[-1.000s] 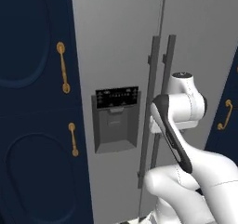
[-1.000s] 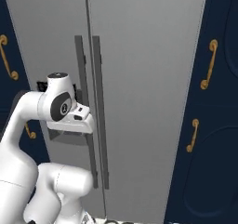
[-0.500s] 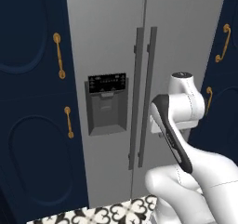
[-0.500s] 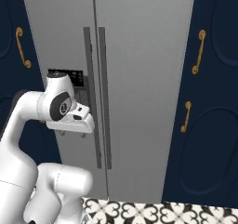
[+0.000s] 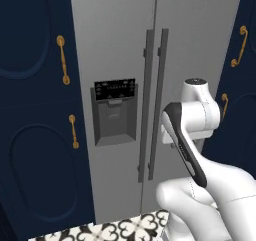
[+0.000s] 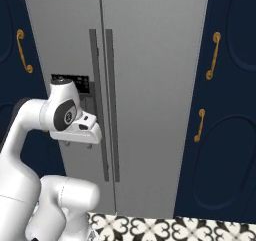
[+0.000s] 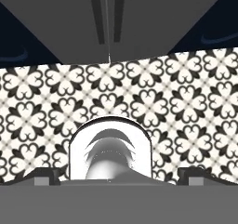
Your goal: Grab a lemon wedge from the fridge and one ice cube from the ice bowl, and put them in the glass of lemonade.
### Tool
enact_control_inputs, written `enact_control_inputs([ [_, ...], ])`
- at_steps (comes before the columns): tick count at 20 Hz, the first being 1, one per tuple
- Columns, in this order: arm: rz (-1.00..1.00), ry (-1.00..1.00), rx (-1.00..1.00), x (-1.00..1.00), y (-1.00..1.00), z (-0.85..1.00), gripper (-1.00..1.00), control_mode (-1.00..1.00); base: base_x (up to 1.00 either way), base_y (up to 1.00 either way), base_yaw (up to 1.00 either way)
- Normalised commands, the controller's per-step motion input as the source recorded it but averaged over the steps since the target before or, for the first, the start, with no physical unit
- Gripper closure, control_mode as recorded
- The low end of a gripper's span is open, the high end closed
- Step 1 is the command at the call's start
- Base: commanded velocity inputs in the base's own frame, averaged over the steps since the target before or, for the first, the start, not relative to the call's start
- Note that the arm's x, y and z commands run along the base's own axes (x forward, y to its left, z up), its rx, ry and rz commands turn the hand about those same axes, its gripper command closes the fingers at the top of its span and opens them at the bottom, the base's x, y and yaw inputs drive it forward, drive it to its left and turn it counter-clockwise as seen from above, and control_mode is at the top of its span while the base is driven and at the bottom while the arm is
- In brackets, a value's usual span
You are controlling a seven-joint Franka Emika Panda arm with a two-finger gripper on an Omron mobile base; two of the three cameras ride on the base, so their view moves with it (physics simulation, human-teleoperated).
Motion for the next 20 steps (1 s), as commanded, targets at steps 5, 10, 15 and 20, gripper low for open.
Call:
enact_control_inputs([
  [5,0.00,0.00,0.00,0.00,0.00,0.00,-1.00,1.00,0.00,0.00,0.00],
  [10,0.00,-0.01,0.01,0.00,0.01,0.11,-1.00,-1.00,0.00,0.00,0.00],
  [15,0.03,-0.46,0.12,-0.01,0.05,0.74,-1.00,-1.00,0.00,0.00,0.00],
  [20,0.14,-0.53,0.00,0.46,-0.14,1.00,-1.00,-1.00,0.00,0.00,0.00],
])
